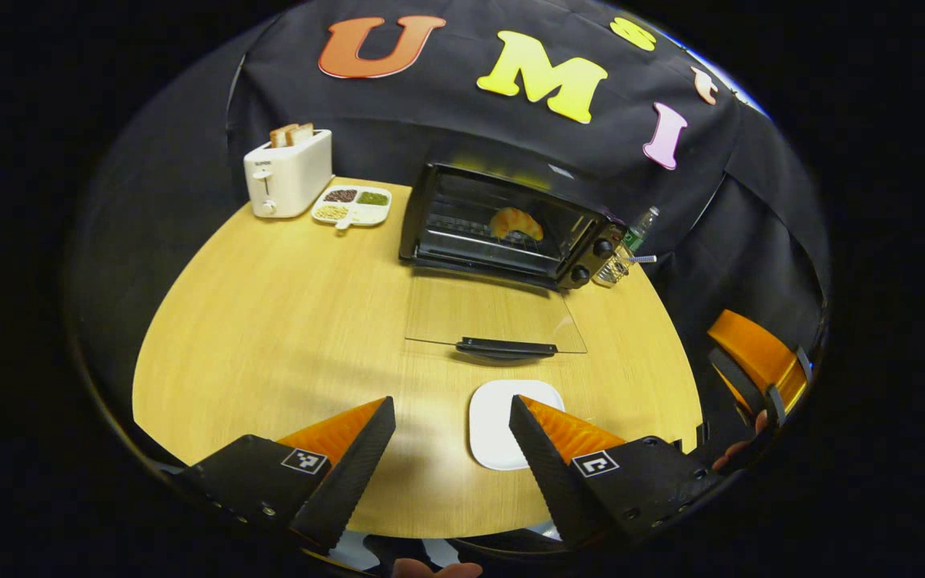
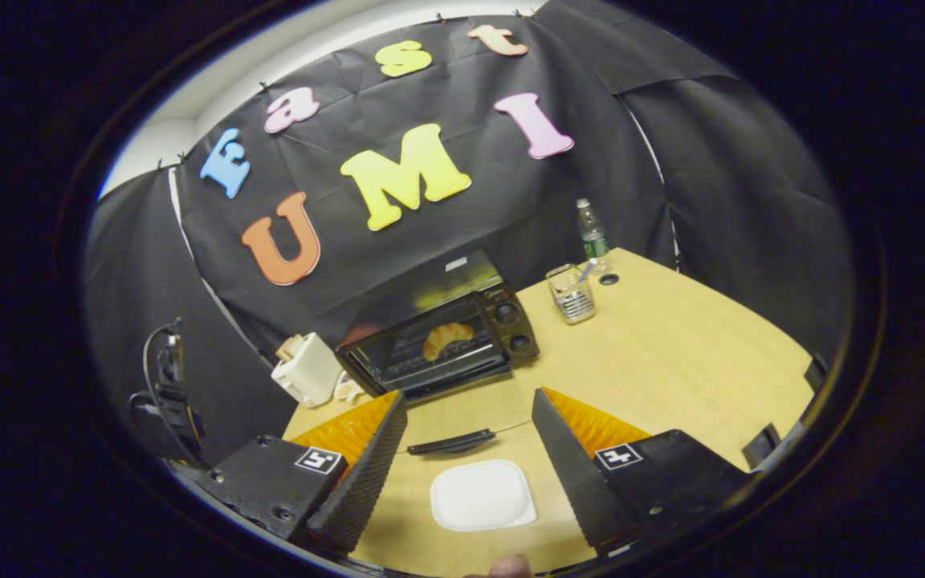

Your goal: Open the electric oven with the left hand, put the food in, and close the electric oven.

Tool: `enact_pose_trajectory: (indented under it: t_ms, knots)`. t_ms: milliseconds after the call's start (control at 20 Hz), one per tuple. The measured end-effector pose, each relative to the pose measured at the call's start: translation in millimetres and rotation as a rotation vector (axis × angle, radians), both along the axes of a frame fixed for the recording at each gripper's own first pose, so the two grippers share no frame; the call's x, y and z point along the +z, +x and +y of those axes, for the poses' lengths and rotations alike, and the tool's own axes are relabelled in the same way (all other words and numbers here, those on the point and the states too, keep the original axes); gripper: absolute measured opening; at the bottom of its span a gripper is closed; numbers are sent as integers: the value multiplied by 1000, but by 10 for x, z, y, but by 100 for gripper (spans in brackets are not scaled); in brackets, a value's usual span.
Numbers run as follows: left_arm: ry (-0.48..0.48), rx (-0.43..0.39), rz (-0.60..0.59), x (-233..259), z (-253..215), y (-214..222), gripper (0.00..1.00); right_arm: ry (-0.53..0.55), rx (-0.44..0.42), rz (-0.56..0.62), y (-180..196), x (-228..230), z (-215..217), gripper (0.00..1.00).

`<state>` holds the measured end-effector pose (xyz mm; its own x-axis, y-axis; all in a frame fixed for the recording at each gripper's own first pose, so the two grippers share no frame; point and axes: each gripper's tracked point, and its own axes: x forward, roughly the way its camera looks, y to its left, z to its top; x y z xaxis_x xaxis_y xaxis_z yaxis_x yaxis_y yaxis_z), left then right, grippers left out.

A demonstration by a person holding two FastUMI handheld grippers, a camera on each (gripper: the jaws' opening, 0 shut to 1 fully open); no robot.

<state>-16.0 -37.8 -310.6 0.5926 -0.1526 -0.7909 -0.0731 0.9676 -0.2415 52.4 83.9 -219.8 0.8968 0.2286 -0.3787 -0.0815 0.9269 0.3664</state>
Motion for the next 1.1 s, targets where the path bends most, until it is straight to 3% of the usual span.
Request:
enact_pose_trajectory:
  t_ms: [150,250,300,500,750,950,1050,1100]
  knots:
    - [-13,-29,51,-278,-283,146,95,-14,-40,17,-97,39,-298,100]
    - [-22,-52,79,-440,-491,257,95,-30,-71,26,-134,49,-492,94]
    - [-21,-58,84,-507,-575,312,95,-31,-89,36,-147,43,-585,100]
    - [-15,-68,124,-770,-815,489,95,6,-165,74,-158,38,-866,99]
    - [2,-53,170,-1036,-843,670,95,-16,-186,106,-134,-24,-1051,95]
    - [20,-37,208,-1203,-829,740,95,-5,-171,128,-100,-33,-1029,100]
    - [39,-38,221,-1264,-816,764,95,-6,-168,126,-69,-8,-1026,95]
    - [46,-39,227,-1300,-809,783,95,-9,-163,125,-59,-3,-1027,100]
